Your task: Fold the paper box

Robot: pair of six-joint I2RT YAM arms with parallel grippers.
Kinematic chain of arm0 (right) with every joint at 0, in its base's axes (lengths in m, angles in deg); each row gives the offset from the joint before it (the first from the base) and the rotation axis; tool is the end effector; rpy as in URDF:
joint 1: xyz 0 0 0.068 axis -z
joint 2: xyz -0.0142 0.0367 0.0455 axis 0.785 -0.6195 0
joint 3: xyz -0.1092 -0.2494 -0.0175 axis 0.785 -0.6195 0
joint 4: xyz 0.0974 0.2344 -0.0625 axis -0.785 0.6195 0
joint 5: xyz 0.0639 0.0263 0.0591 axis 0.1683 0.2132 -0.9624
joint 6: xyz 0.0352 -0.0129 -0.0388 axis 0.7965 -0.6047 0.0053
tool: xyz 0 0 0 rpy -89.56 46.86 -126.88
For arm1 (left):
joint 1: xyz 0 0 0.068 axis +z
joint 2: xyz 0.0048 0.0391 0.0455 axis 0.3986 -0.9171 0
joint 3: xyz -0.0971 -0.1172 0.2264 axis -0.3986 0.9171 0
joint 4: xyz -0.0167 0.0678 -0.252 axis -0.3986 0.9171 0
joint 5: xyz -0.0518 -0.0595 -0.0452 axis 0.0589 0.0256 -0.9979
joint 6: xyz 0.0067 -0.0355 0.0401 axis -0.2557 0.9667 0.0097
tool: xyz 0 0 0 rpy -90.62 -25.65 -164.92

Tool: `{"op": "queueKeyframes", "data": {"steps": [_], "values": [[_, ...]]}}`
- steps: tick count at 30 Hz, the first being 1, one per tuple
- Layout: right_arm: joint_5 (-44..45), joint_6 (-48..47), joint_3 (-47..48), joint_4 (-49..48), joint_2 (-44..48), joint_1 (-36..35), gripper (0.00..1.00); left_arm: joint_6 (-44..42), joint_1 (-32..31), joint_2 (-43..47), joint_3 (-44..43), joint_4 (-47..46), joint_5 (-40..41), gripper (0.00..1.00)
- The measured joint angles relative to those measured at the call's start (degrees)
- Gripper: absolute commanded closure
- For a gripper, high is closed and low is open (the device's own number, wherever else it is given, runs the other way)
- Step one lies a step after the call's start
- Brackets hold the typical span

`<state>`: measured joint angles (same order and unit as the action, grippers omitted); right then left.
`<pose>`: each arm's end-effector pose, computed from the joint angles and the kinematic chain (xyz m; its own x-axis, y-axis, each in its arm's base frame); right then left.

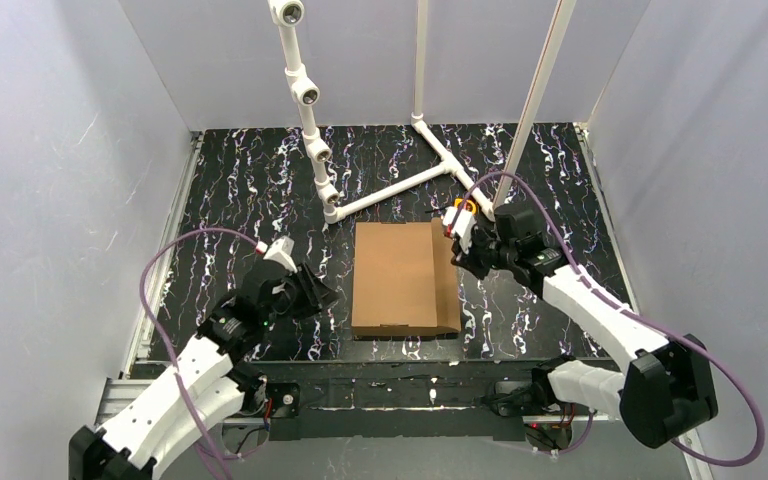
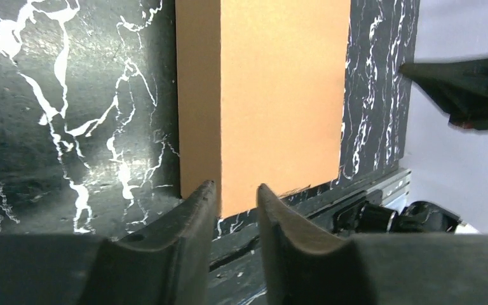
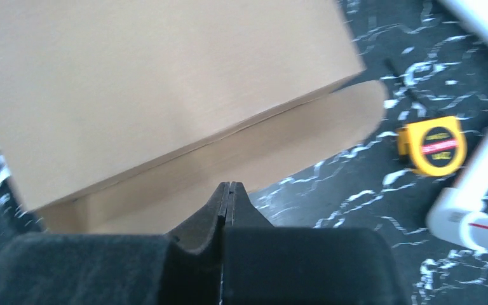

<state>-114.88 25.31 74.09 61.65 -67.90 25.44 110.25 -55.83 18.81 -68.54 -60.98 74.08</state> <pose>0.2046 0.1185 0.2475 -0.0897 -0.5989 -0.7958 -0.9003 0.3904 -0.1924 0.1390 -0.0932 0.2328 -0.7325 -0.4296 -0.5281 0.1035 0.6964 -0.7102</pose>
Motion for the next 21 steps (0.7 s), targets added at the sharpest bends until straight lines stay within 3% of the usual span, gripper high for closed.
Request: {"op": "queueKeyframes", "data": {"steps": [4, 11, 15, 21], "values": [[4.28, 2.89, 2.10, -8.92, -5.79, 0.02, 0.99, 3.15, 0.04, 7.45, 3.37, 2.93, -0.48, 0.90], [11.17, 3.19, 11.34, -22.10, -23.32, 0.02, 0.99, 9.77, -0.81, 14.23, 13.79, 7.08, -6.62, 0.90], [12.70, 1.55, 16.61, -24.39, -30.12, 0.02, 0.99, 11.85, -1.16, 11.82, 14.97, 3.21, -9.51, 0.89], [9.31, -2.62, 23.08, -21.81, -36.92, 0.02, 0.99, 14.32, -3.34, -1.99, 15.96, -9.68, -12.11, 0.86]]}}
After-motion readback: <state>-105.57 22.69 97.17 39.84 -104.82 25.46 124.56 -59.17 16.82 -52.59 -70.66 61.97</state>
